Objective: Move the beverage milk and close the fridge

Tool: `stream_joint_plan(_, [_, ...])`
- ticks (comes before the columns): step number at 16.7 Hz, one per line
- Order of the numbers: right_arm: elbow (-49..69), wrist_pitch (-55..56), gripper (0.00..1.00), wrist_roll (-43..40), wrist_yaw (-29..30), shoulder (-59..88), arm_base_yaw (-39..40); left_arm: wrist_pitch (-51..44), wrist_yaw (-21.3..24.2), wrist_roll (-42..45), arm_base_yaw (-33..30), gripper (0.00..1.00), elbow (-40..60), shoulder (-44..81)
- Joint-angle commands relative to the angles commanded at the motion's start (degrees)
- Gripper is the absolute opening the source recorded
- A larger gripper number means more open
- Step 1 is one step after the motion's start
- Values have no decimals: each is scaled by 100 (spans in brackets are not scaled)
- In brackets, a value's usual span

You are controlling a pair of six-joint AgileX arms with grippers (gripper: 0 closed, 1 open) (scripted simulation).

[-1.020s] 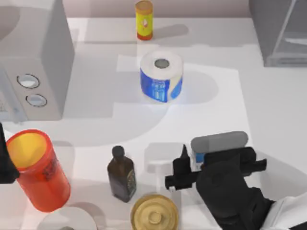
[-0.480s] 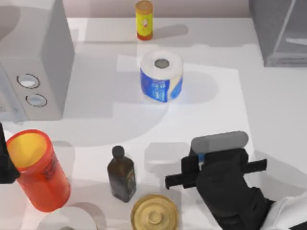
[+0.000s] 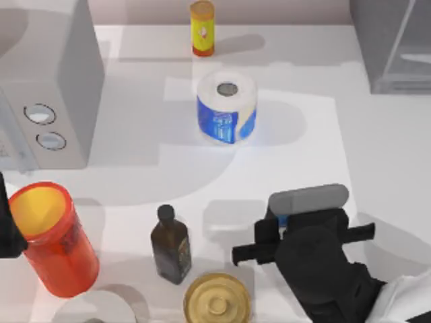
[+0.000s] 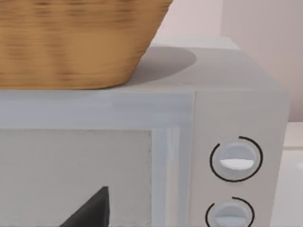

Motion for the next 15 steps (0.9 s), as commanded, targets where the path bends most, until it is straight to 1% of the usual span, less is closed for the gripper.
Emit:
stream_joint_plan(8, [160, -964, 0, -5, -11, -806, 2, 0, 0, 0, 0, 100, 0, 0])
stream_joint_plan(13, [149, -959, 0, -1, -20, -805, -11, 0, 0, 0, 0, 100, 0, 0])
stream_joint_plan(15, [131, -845, 0, -80, -161, -833, -204, 0, 0, 0, 0, 100, 0, 0])
